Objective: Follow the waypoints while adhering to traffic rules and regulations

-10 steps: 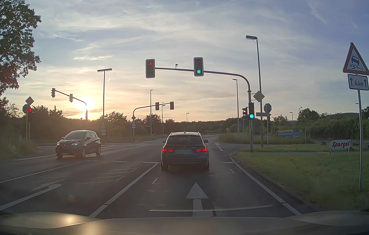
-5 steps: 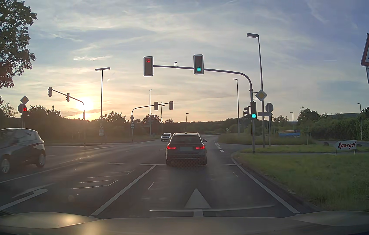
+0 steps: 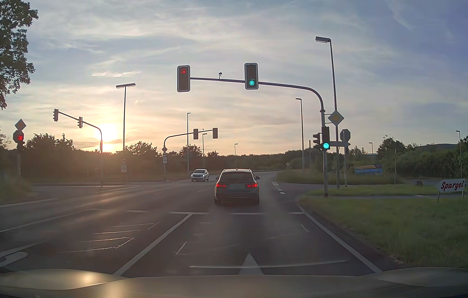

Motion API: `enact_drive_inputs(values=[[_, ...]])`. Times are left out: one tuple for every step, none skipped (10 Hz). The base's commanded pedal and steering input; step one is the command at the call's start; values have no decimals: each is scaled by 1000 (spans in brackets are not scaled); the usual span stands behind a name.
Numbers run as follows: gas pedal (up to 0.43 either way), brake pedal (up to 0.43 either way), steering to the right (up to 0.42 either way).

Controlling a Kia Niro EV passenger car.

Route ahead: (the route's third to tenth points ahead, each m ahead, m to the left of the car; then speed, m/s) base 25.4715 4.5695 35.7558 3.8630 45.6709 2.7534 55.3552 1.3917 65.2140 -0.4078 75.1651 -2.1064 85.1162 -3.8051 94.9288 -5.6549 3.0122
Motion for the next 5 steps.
enact_drive_inputs(values=[[390, 0, 14], [390, 0, 14], [390, 0, 14], [390, 0, 14], [390, 0, 14]])
